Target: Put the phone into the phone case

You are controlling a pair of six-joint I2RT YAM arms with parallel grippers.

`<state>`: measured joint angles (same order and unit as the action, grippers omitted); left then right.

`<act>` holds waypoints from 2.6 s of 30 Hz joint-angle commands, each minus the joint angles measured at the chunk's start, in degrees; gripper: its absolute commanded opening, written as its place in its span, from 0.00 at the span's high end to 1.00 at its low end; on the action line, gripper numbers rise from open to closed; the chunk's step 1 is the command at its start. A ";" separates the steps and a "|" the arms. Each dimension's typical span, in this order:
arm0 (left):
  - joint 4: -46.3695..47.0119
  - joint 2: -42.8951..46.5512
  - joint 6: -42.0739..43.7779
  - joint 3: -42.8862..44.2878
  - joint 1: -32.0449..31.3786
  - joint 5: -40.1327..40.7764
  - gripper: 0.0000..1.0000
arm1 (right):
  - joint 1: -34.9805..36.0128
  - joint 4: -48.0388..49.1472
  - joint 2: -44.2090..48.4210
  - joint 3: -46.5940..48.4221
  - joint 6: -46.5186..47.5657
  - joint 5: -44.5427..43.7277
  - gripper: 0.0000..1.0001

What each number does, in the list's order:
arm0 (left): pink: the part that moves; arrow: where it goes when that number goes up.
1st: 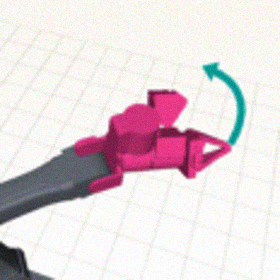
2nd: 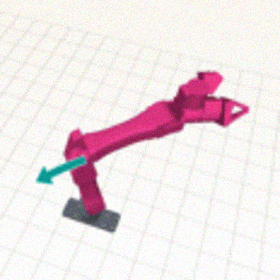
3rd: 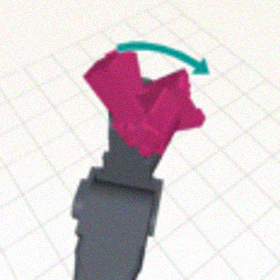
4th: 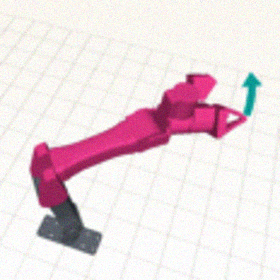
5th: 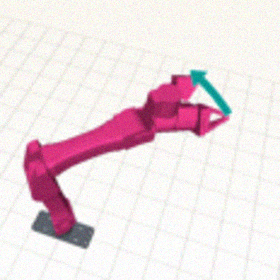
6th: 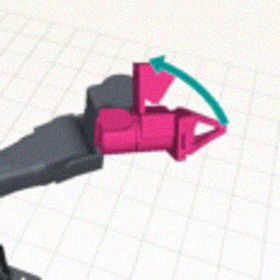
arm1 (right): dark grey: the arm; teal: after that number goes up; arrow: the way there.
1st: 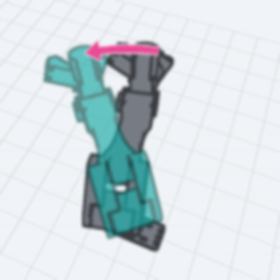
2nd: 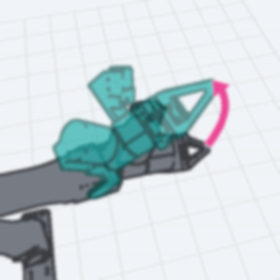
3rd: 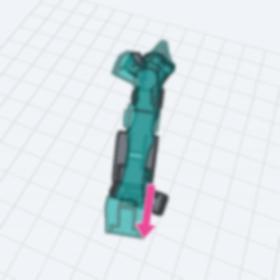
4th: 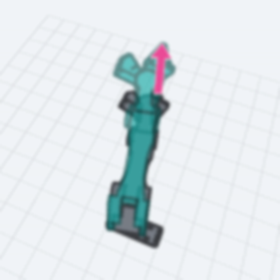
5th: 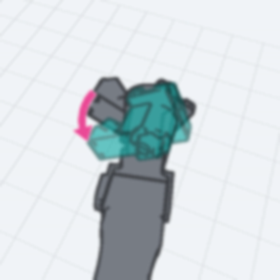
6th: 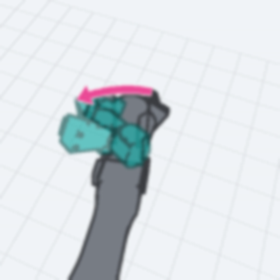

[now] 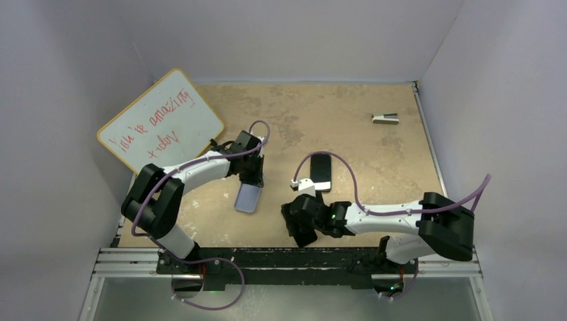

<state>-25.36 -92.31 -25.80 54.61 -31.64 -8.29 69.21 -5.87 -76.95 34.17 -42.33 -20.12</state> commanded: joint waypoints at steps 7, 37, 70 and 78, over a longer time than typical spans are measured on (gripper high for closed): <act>5.94 0.72 -6.77 -1.57 0.02 -3.40 1.00 | 2.55 -2.24 -6.15 5.65 1.42 -4.28 0.03; 13.54 -2.02 -12.84 -3.28 -2.82 -8.25 1.00 | 2.99 -9.39 -10.26 5.10 -0.39 -8.16 0.16; 4.77 4.20 -6.19 -6.11 -2.73 5.06 0.53 | -1.37 -10.15 0.42 -2.06 -9.15 -7.44 0.54; 7.84 2.78 -6.23 -8.46 -2.71 1.15 0.60 | -2.92 -10.47 1.27 -0.50 -8.24 -6.89 0.57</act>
<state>-20.56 -89.58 -33.15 47.64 -34.52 -4.51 67.46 -14.35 -76.42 33.69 -49.89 -28.58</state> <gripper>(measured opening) 0.415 0.713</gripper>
